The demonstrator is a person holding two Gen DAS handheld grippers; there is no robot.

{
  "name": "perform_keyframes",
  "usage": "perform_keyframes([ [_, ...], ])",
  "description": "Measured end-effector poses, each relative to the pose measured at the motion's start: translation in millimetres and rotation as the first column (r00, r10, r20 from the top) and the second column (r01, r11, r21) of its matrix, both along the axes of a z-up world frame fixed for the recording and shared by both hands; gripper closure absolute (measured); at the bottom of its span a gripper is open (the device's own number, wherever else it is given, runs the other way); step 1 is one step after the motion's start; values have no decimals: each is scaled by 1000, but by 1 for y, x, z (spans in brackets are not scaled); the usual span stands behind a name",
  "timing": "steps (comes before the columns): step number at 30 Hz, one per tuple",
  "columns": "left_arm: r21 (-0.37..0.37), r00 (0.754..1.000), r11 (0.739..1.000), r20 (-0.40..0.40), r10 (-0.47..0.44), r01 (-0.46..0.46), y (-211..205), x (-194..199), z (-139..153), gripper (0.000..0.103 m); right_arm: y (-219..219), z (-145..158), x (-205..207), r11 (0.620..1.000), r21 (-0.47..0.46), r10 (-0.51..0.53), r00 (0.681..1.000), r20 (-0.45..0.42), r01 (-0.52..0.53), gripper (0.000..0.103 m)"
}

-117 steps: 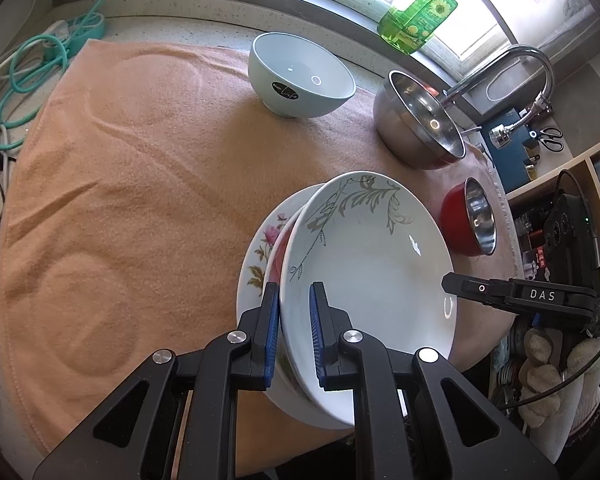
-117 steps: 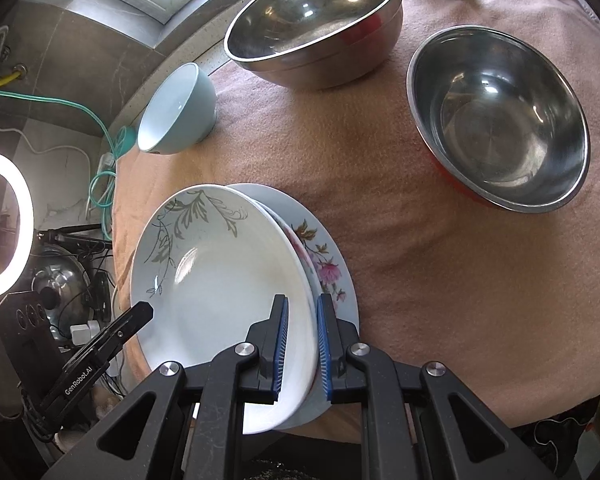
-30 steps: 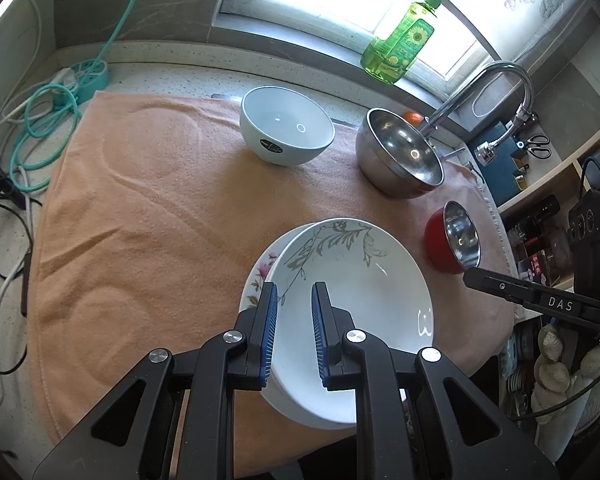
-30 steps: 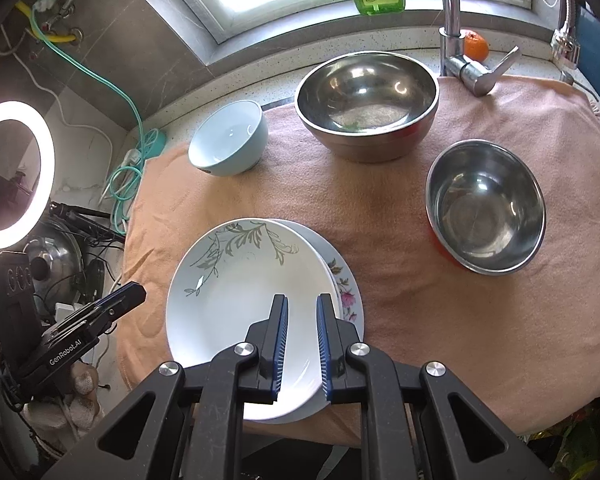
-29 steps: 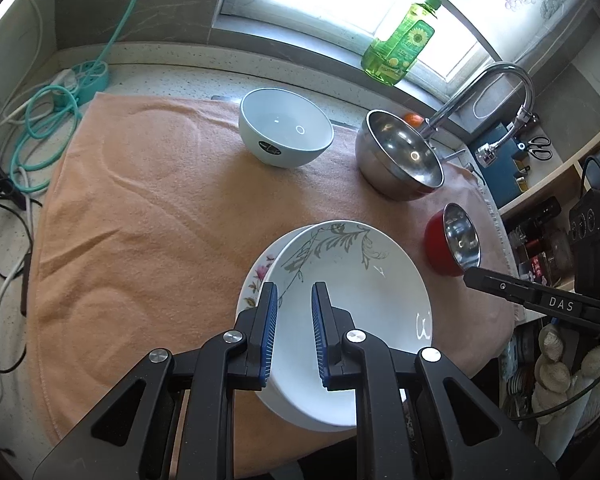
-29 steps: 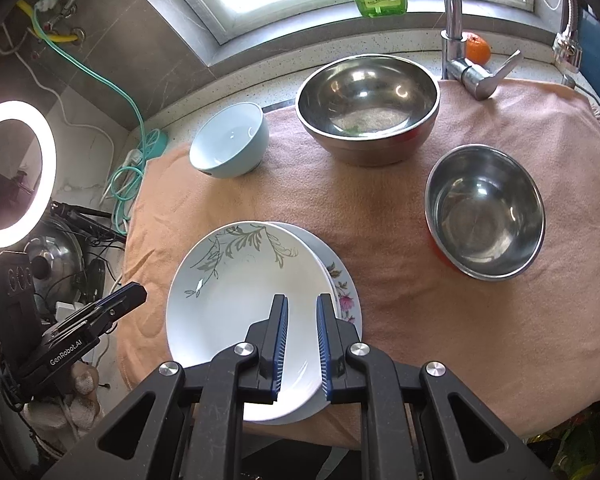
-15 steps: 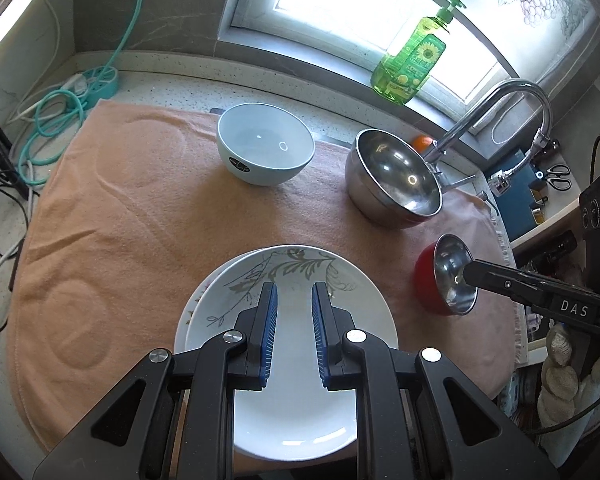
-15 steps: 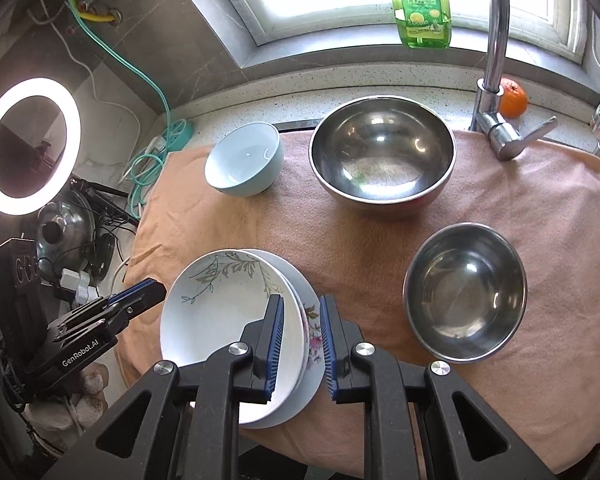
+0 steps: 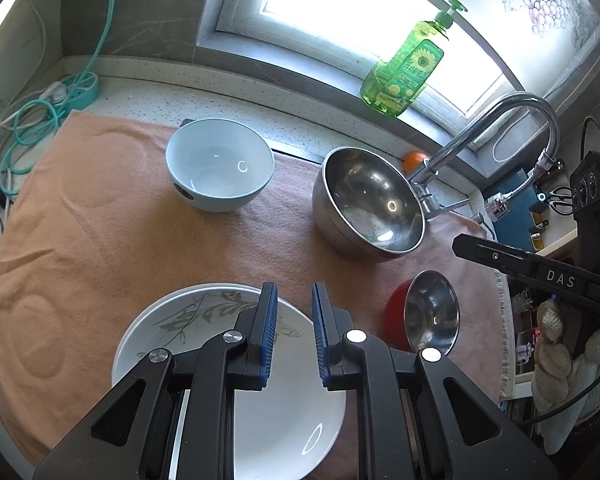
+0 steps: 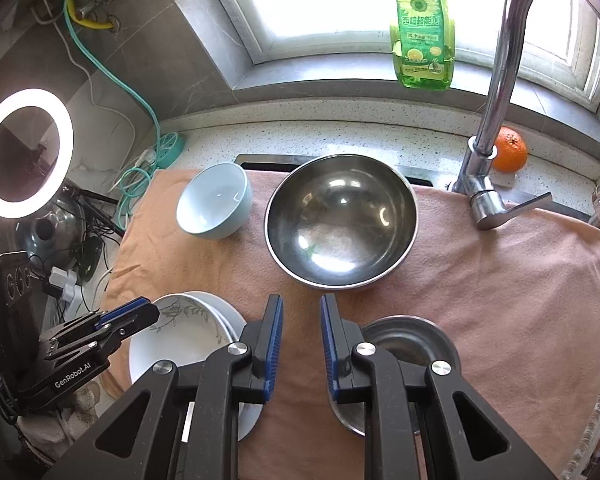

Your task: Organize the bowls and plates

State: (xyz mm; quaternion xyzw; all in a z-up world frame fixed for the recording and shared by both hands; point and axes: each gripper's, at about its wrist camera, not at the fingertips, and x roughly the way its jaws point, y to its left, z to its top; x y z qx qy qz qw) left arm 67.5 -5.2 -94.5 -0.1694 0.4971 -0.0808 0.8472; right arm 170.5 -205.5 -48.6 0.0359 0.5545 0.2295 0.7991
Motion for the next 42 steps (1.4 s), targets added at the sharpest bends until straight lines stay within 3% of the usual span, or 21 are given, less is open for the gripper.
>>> perform_keyframes([
  [9,10,1000,1000,-10,0,0,-20,38,-3,88,-23,-11,41,999,-30,-23,1000,9,23,85],
  [22,23,998,1000,-58,-13,14,-35,92,-12,88,-18,-28,76,995,-101,13,1000,5,-12,85],
  [42,104,993,994,-114,-11,23,-49,124,-42,88,-23,-60,107,987,-156,24,999,-25,-28,86],
])
